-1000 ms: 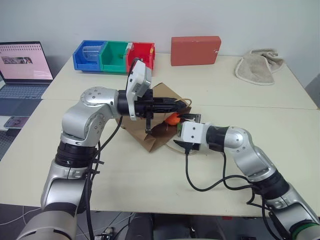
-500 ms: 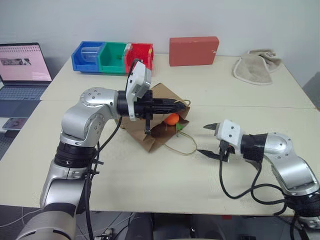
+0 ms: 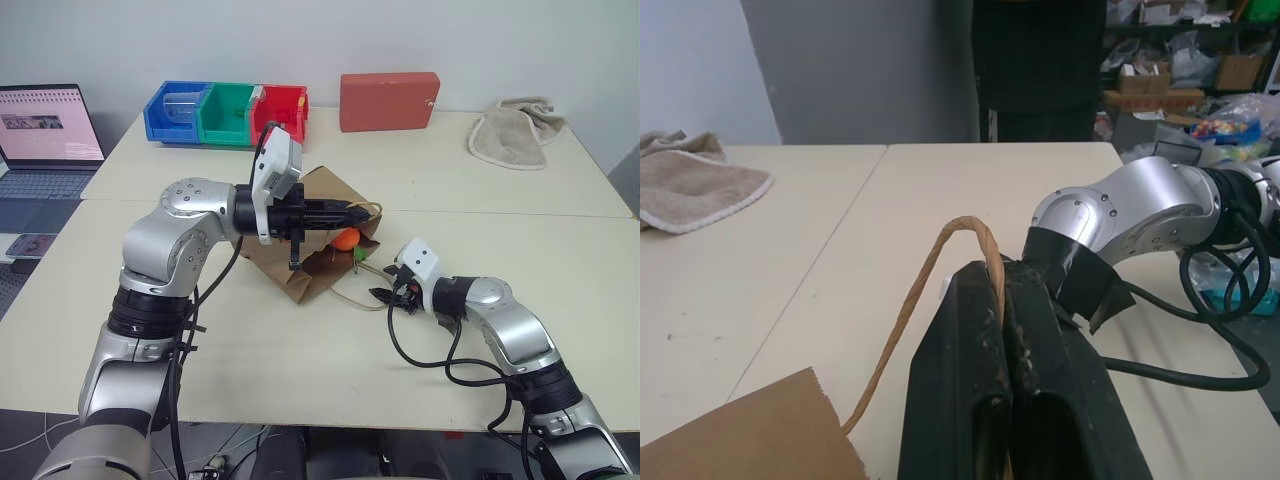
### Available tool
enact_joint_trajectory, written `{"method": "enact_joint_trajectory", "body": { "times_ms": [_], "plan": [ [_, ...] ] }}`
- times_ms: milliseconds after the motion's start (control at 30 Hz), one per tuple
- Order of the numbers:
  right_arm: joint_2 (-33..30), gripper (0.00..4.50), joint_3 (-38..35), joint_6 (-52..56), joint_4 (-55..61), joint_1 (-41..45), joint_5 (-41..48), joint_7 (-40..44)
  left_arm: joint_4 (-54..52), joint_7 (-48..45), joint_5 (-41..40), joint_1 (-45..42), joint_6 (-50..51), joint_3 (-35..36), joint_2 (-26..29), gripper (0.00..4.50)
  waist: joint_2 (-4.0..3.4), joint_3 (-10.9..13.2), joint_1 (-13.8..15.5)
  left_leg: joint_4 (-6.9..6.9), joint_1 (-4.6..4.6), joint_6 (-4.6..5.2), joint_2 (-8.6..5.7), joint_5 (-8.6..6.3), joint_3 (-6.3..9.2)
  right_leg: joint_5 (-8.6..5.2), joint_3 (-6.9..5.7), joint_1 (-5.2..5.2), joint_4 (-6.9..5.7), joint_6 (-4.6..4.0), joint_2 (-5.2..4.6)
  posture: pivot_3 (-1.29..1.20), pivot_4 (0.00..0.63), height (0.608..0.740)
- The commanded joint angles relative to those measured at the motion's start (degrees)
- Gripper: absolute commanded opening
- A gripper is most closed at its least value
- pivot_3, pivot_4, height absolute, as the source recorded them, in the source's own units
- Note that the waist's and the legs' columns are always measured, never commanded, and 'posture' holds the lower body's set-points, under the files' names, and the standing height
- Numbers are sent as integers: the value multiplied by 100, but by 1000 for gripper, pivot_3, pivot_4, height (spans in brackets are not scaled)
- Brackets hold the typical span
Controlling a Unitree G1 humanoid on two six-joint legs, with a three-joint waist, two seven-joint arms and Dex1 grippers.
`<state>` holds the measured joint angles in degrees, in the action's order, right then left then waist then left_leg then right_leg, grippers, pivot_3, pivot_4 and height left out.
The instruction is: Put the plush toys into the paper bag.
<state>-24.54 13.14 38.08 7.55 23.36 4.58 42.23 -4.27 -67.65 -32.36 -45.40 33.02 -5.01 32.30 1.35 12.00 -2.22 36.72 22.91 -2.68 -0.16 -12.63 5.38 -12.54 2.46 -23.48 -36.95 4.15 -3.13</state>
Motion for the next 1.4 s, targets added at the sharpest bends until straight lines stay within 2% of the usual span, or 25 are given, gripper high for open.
{"method": "enact_joint_trajectory", "body": {
  "times_ms": [33,133,167,367,567,733,900,1000,1333,1400],
  "plan": [
    [-83,1250,-79,-3,95,78,45,-32,-218,47,-49,-16,-68,158,50,0,0,0,1,0,0,0,0,0,1,0,0,0,0,0,0,0,150,740],
    [-57,114,-199,83,11,93,109,-97,-213,64,-68,-17,-86,175,46,0,0,0,2,0,0,0,0,0,0,0,-1,0,0,0,0,0,150,740],
    [-43,17,-231,115,-5,102,137,-111,-206,65,-70,-21,-89,174,46,0,0,0,2,0,0,0,0,0,0,0,0,0,0,0,0,0,150,740],
    [-206,17,-678,594,457,128,753,116,-153,143,-161,-135,-53,325,41,0,0,0,10,0,1,0,0,0,1,0,0,0,0,0,0,0,150,740],
    [-1205,17,-2049,2208,1648,412,2378,741,59,500,-571,-579,201,736,-177,0,-2,2,47,1,6,0,0,0,8,0,-7,1,3,0,0,0,150,740],
    [-2026,17,-3187,3521,1414,1375,3496,867,674,688,-476,-1024,-50,829,-482,0,-4,3,49,5,3,1,-2,0,6,0,-6,4,2,1,-1,0,150,740],
    [-2602,17,-3288,4078,1101,1821,3947,822,1421,623,-174,-1352,-509,671,-790,0,-3,2,50,-2,5,2,-1,-1,4,-1,-6,4,9,-1,-1,0,150,740],
    [-2701,17,-3187,4213,969,1902,4046,738,1761,486,-12,-1452,-707,584,-906,0,-3,3,40,-2,9,2,-2,-1,-4,-1,0,-2,10,0,-2,0,150,740],
    [-2047,17,-3005,4094,559,2145,3980,-126,2708,210,448,-1756,-979,438,-1094,0,-3,3,37,-2,11,2,-2,-1,-7,0,3,-8,7,1,-2,0,150,740],
    [-1975,672,-3130,4164,447,2319,4110,-176,2735,115,535,-1793,-1010,394,-1030,432,-6,4,37,-2,14,2,-4,-1,-7,0,4,-10,8,1,-2,0,150,740]
  ]
}}
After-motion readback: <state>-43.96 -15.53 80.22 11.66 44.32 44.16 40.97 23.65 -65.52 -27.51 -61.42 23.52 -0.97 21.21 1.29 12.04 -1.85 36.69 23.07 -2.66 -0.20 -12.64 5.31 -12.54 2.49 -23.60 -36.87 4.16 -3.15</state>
